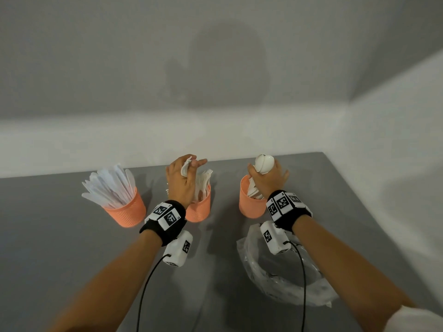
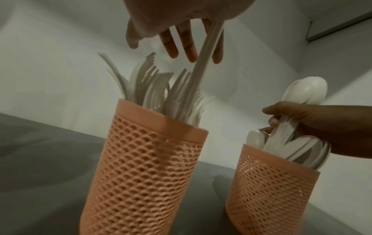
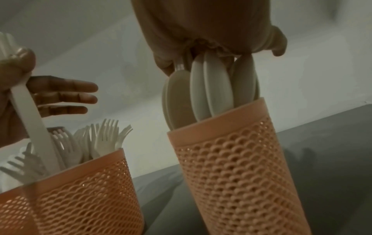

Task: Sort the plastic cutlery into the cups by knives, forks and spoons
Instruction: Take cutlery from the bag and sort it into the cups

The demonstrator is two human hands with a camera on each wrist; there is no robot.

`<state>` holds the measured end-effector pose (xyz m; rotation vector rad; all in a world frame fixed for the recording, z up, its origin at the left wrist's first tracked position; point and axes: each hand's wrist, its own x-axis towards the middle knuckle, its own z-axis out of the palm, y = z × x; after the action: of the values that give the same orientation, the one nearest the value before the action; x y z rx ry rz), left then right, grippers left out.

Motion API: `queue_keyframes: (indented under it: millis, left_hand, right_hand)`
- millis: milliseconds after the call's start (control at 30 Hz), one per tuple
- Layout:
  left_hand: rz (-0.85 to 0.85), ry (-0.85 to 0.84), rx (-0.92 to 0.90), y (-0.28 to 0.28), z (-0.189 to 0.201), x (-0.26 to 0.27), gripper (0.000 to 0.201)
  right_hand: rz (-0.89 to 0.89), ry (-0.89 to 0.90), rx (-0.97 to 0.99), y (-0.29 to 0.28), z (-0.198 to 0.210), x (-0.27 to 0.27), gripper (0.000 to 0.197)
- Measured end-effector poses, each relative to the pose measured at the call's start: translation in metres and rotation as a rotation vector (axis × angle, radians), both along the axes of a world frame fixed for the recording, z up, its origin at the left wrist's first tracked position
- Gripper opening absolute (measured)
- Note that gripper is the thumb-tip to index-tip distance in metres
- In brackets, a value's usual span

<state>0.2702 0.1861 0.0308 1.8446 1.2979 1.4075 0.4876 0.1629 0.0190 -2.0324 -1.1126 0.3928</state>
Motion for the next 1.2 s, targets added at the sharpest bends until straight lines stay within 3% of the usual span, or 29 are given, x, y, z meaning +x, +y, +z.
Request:
queue_keyframes:
  millis: [100, 200, 300, 367, 433, 567, 667, 733, 800, 933, 1000, 1067, 1200]
  left_hand:
    - [0.0, 0.069, 0.009, -0.003, -0.002, -0.006, 0.051]
    - [0.046, 0.175, -0.073, -0.012, -0.006, -0.009, 0.061]
    - [0.062, 0.268, -0.032, -0.011, -0.017, -0.018, 0.057]
    - [0.02, 0.253, -0.03, -0.011, -0.018, -0.021, 0.053]
    - [-0.023, 0.223, -0.056, -0.013, -0.015, -0.022, 0.047]
    - [-0.101, 0.335, -0.006, -0.021, -0.006, -0.019, 0.045]
    - [-0.087, 0.452, 0.026, -0.027, -0.001, -0.018, 0.048]
    - [-0.094, 0.545, 0.051, -0.026, 0.0, -0.018, 0.044]
    - [-0.097, 0.688, 0.056, -0.022, -0.004, -0.019, 0.053]
    - [-0.059, 0.9, 0.019, -0.025, -0.01, -0.013, 0.069]
    - [-0.069, 0.931, -0.02, -0.03, -0.012, -0.008, 0.078]
    - [-0.027, 0.893, -0.023, -0.03, -0.011, -0.003, 0.079]
    - [0.072, 0.874, -0.122, -0.021, -0.01, 0.005, 0.067]
  right_hand:
    - [0.042, -0.073, -0.133, -0.002, 0.002, 0.0, 0.052]
    - [0.045, -0.116, -0.119, -0.007, 0.004, 0.0, 0.061]
    - [0.006, 0.01, 0.032, -0.012, 0.008, -0.002, 0.043]
    - [-0.001, 0.055, 0.107, -0.015, 0.011, -0.003, 0.029]
    - [0.032, 0.09, 0.164, -0.017, 0.012, -0.004, 0.027]
    - [0.151, 0.126, 0.273, -0.024, 0.015, -0.007, 0.057]
    - [0.226, 0.038, 0.299, -0.025, 0.017, -0.008, 0.058]
    - [0.272, -0.127, 0.289, -0.024, 0.016, -0.008, 0.046]
    - [0.291, -0.263, 0.274, -0.023, 0.013, -0.009, 0.041]
    - [0.304, -0.399, 0.182, -0.024, 0.007, -0.011, 0.054]
    - [0.314, -0.479, 0.082, -0.029, 0.003, -0.01, 0.075]
    - [0.309, -0.521, 0.032, -0.03, 0.003, -0.012, 0.084]
    - [0.346, -0.607, -0.037, -0.023, 0.008, -0.02, 0.071]
